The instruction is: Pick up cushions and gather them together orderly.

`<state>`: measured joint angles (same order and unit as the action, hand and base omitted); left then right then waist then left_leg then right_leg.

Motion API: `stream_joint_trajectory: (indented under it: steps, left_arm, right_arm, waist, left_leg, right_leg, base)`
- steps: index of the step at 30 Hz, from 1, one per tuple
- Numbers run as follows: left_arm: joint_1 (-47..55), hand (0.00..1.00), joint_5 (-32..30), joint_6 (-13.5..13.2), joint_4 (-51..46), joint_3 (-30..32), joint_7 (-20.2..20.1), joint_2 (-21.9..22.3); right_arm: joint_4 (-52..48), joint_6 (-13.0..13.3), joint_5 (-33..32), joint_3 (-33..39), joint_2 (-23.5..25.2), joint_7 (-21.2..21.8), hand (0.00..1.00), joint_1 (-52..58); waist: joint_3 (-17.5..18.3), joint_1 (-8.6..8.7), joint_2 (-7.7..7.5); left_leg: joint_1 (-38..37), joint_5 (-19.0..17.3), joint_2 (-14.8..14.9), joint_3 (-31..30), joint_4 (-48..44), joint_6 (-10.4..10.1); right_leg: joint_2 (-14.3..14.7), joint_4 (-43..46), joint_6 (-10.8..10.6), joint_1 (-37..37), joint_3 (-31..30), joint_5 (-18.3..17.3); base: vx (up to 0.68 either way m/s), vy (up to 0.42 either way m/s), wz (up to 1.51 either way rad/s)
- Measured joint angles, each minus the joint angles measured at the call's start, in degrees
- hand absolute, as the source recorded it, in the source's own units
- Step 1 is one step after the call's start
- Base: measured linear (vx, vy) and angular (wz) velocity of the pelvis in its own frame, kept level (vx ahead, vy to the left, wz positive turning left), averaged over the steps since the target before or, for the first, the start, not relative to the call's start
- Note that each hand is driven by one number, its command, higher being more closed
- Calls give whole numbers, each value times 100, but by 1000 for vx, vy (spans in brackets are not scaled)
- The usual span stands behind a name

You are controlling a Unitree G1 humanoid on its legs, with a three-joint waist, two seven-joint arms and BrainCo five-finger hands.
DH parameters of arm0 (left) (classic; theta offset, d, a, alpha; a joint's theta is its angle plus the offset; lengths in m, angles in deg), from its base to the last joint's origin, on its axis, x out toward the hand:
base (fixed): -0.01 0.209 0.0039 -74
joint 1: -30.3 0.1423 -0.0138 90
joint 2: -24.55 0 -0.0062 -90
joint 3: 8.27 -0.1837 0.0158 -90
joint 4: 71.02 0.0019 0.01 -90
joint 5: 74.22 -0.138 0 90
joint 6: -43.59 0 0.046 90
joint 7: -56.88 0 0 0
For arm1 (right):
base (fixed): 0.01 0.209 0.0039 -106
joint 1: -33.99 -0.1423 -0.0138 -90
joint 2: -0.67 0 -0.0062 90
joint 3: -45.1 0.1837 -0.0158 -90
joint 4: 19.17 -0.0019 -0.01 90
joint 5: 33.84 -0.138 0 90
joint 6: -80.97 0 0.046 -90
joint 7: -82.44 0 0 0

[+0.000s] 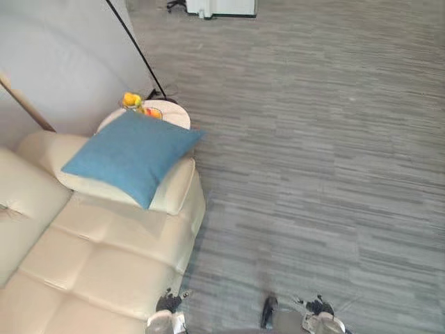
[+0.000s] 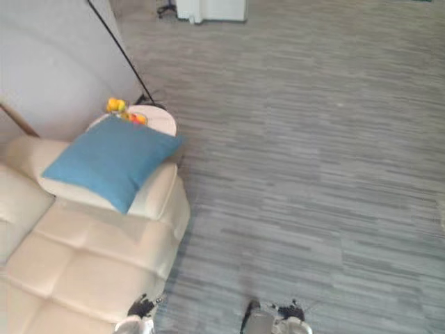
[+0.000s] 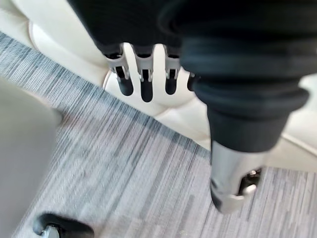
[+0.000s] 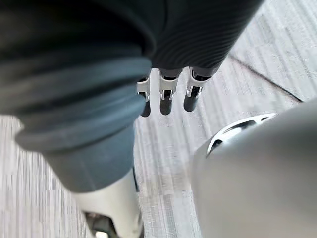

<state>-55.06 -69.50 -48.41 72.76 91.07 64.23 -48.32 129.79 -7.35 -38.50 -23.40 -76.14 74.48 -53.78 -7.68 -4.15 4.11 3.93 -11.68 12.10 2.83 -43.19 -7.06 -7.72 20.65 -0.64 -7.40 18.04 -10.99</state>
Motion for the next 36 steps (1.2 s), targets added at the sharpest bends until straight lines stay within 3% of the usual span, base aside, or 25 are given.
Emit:
stream_joint_trajectory:
  steps: [1,3,5,6,7,8,10,12,14,16,17,19,22,25,27,28,29,32,36]
  left_arm:
    - [30,0,2,-4,-41,-4,-15,-57]
    - [23,0,34,-13,-129,-20,-23,-91]
    - [4,0,52,-30,-148,-137,-33,-143]
    - [-15,0,49,-30,-145,-143,-31,-140]
    - [-39,0,47,-25,-138,-142,-32,-140]
    - [-66,0,66,-24,-141,-131,-34,-146]
    - [-94,0,29,-22,-136,-144,-35,-285]
    - [-157,0,-2,12,-100,-142,-44,-332]
    - [-154,0,-10,22,-71,-159,-51,-351]
    - [-124,0,-7,27,-29,-319,-71,-365]
    - [-125,0,-4,30,-29,-343,-87,-414]
    - [-116,0,-3,44,-24,-382,-99,-430]
    - [-158,0,-3,43,-20,-365,-100,-365]
    - [-215,0,-13,39,-19,-266,-103,-286]
    - [-217,0,-18,29,-24,-43,-102,-218]
    - [-213,0,-20,20,13,61,-105,-197]
    - [-199,0,-27,23,43,81,-111,-84]
    - [-176,0,-106,19,34,73,-116,157]
    - [-264,0,-101,25,25,-225,-160,193]
  right_arm:
    - [3,-1,-4,-76,25,-12,0,0]
    - [3,-3,-10,-102,87,-11,0,-29]
    - [-9,-6,-38,-100,96,-11,0,-57]
    - [-20,-7,-38,-100,97,-12,0,-64]
    - [-70,-8,-38,-101,116,-12,0,-43]
    - [-92,-9,-38,-129,173,-17,0,-26]
    - [-144,-1,-36,-168,325,-10,0,-28]
    - [-155,-8,-35,-198,407,-3,0,-77]
    - [-166,-6,-32,-197,443,-4,0,-61]
    - [-169,-3,-22,-241,439,26,0,-31]
    - [-190,7,-12,-275,451,34,0,-42]
    - [-202,4,5,-333,407,36,0,-25]
    - [-394,28,3,-364,401,45,0,43]
    - [-400,57,-10,-357,382,61,0,27]
    - [-389,56,-28,-368,385,65,0,32]
    - [-383,54,-41,-366,421,77,0,65]
    - [-381,56,-33,-313,298,73,0,82]
    - [-371,54,-36,-134,196,65,0,121]
    - [-375,46,-114,-136,245,58,0,164]
  waist:
    - [-16,-51,-25]
    - [-67,-90,-108]
    - [-75,-121,-123]
    - [-78,-151,-120]
    - [-78,-175,-120]
    - [-125,-242,-228]
    - [-54,-218,-459]
    - [-72,-232,-528]
    - [-83,-231,-552]
    - [-92,-219,-500]
    - [-141,-219,-506]
    - [-131,-199,-549]
    - [-132,-148,-519]
    - [-127,-87,-472]
    - [-120,-70,-487]
    - [-75,-54,-557]
    - [-17,-62,-352]
    - [115,12,-128]
    - [105,65,-163]
  left_leg:
    - [404,-94,149,215,-624,117]
    - [786,-248,127,603,-532,245]
    - [1036,-212,-130,1061,970,354]
    - [1087,-76,-238,1158,1593,408]
    - [1094,411,-402,1245,2447,419]
    - [957,931,-529,1314,2684,567]
    - [815,890,-777,1416,2880,683]
    - [785,753,-806,1420,2729,857]
    - [553,643,-888,1460,2711,974]
    - [63,311,-924,1299,2864,949]
    - [-100,240,-981,1227,2902,914]
    - [-548,146,-1008,1020,3092,915]
    - [-931,73,-965,605,3327,833]
    - [-903,-210,-856,7,3129,661]
    - [-827,-478,-790,-399,2831,440]
    - [-769,-683,-794,-691,2542,227]
    - [-735,-700,-620,-822,2441,183]
    - [-546,-449,-327,-772,2329,67]
    - [-128,-133,108,337,1931,204]
  right_leg:
    - [57,-247,46,398,153,-76]
    - [57,-616,22,811,318,-69]
    - [56,-1072,-82,1162,535,-28]
    - [47,-1147,-140,1262,555,-44]
    - [41,-1221,-253,1384,622,-102]
    - [-29,-1260,-368,1553,623,-156]
    - [-147,-1484,-505,1692,643,24]
    - [-221,-1366,-567,1741,590,255]
    - [-407,-502,-608,1613,430,280]
    - [-789,1730,-1070,829,90,646]
    - [-906,2416,-1090,551,-56,632]
    - [-932,3020,-862,121,-77,100]
    - [-657,1970,-609,-307,-139,-202]
    - [-41,439,-462,-540,-1427,49]
    - [261,-131,-454,-496,-2279,328]
    - [331,-141,-540,-421,-2470,641]
    - [375,113,-389,-406,-2088,415]
    - [324,285,-166,-238,-1296,45]
    - [262,-148,-27,383,-318,31]
  base:
    - [404,-173,42]
    - [319,-111,38]
    - [280,-33,37]
    - [315,63,25]
    - [388,122,12]
    - [410,117,15]
    - [382,53,21]
    - [424,108,31]
    - [411,161,39]
    - [305,105,31]
    - [290,43,46]
    - [270,-3,52]
    - [222,-84,70]
    - [240,-262,99]
    - [312,-379,110]
    - [307,-403,117]
    - [301,-396,120]
    - [300,-338,124]
    - [158,-236,126]
